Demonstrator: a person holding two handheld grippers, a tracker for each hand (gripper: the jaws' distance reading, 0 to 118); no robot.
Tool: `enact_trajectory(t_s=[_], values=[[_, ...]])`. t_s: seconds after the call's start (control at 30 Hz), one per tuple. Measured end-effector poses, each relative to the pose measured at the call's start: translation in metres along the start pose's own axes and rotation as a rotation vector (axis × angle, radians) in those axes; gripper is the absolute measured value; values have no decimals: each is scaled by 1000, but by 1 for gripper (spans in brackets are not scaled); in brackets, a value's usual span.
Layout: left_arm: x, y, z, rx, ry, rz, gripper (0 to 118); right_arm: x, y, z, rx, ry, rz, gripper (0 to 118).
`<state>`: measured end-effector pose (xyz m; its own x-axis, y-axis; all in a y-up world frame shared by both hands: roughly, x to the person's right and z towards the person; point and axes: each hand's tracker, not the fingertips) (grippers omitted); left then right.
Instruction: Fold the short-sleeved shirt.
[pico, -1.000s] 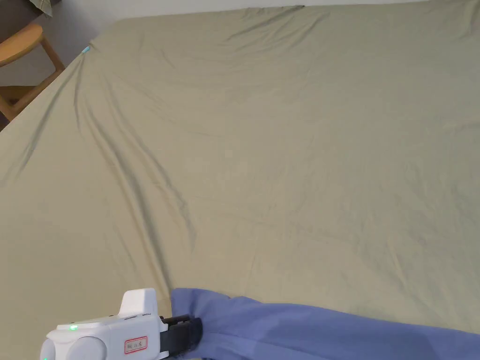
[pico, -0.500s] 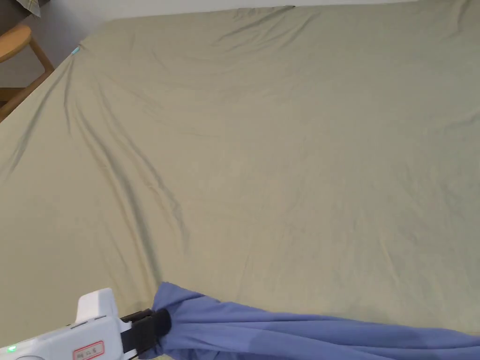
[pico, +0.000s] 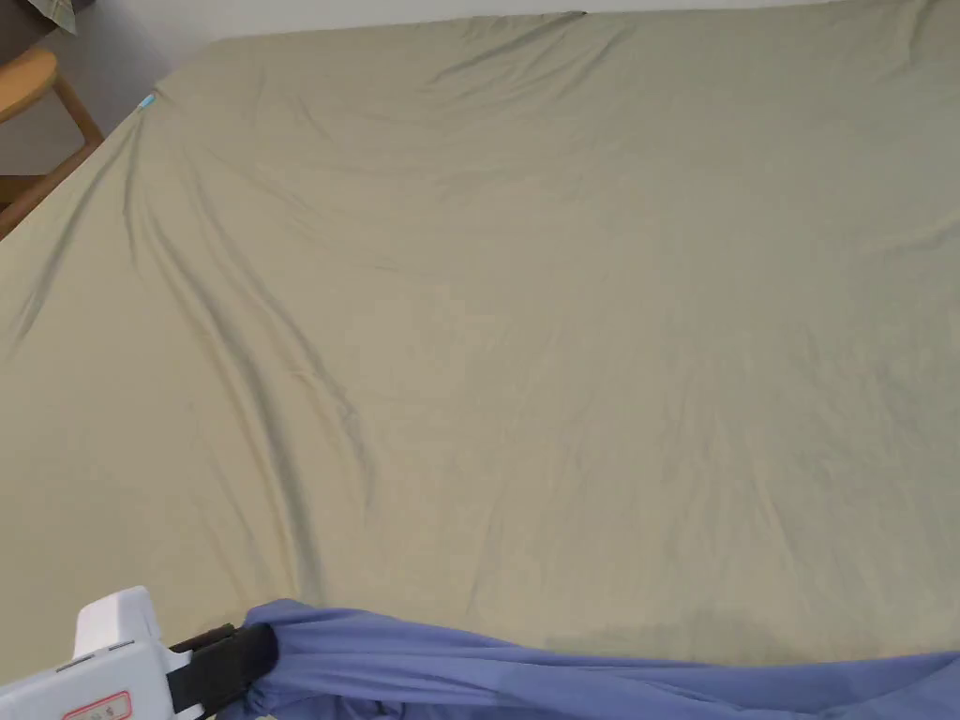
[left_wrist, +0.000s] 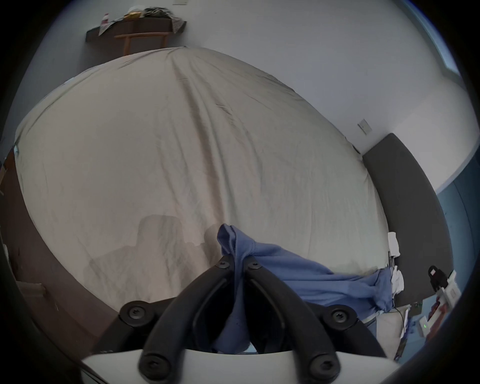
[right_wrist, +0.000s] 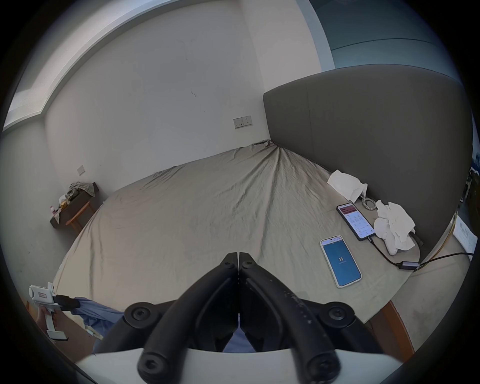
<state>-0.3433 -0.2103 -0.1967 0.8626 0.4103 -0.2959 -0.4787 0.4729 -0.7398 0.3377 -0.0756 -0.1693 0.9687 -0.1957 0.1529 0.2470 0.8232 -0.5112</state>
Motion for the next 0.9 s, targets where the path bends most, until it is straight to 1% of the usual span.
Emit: enact_trajectory(t_s=[0.13,0.17,0.2,0.27,0.37,0.47,0.53,0.57,0.67,0.77,0.83,0.9], values=[[2,5,13,12,23,-6,4,-1,0,2,2,-3,16,0],[16,2,20,20,7,-6,4,0,-1,3,4,-3,9,0],[30,-1,26,34,-17,-39,4,1,-1,2,2,0,0,0],[62,-10,36,55,-9,-125,4,2,-3,2,-1,-1,-8,0],[122,-26,43,52,-105,-257,4,5,-5,2,-8,-4,-7,0],[173,-42,21,-3,-232,-313,4,11,-8,4,-10,-2,-16,0],[214,-56,-1,-50,-292,-390,4,17,-9,6,-9,0,-26,0],[234,-64,-17,-55,-304,-392,4,20,-10,9,-4,-2,-33,0],[286,-93,-53,-124,-364,-477,4,30,-10,16,0,-11,-37,0],[318,-118,-81,-220,-415,-473,4,42,-10,24,11,-28,-51,0],[334,-132,-88,-221,-427,-482,4,48,-10,29,15,-39,-56,0],[346,-140,-92,-263,-456,-508,5,53,-10,32,20,-53,-62,0]])
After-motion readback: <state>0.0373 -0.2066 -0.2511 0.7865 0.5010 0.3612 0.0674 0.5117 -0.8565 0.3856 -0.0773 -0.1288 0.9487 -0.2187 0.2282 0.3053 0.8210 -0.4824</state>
